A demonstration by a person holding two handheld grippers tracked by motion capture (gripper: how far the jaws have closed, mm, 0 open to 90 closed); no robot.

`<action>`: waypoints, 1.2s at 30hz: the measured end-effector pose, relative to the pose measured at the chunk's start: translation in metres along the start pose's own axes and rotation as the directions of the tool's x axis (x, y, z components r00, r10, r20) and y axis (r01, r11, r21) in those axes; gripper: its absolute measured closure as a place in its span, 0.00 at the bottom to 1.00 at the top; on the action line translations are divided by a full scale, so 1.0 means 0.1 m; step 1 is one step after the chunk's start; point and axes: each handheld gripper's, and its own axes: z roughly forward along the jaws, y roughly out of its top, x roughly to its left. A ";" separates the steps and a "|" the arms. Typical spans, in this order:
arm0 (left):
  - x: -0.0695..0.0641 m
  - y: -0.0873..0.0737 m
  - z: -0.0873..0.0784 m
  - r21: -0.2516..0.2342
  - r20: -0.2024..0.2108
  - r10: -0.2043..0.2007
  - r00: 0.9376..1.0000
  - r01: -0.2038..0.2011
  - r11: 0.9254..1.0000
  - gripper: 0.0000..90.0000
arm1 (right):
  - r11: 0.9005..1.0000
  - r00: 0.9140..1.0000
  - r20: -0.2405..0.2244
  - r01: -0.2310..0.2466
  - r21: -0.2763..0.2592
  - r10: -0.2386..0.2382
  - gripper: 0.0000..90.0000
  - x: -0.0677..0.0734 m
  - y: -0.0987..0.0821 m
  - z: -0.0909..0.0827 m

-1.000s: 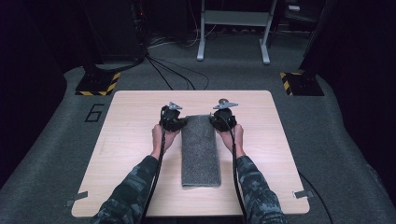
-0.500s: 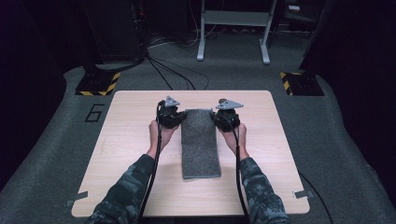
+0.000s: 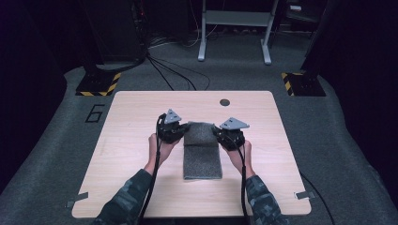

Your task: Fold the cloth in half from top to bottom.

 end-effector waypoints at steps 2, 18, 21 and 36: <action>-0.03 -0.08 -0.01 0.009 0.013 -0.003 1.000 0.003 1.000 0.95 | 1.000 1.000 -0.006 0.006 0.008 -0.006 0.97 0.04 -0.09 -0.01; -0.36 -0.73 0.02 0.138 0.123 -0.010 0.992 -0.007 0.990 0.91 | 0.992 0.998 -0.041 0.043 0.119 -0.038 0.93 0.29 -0.68 -0.15; -0.40 -0.81 0.00 0.153 0.157 -0.032 0.987 0.007 0.988 0.82 | 0.989 0.998 -0.062 0.037 0.143 -0.028 0.87 0.35 -0.76 -0.21; -0.43 -0.82 -0.45 0.135 0.197 -0.076 0.977 0.050 0.990 0.47 | 0.996 0.990 -0.130 -0.055 0.072 0.064 0.68 0.20 -0.75 -0.60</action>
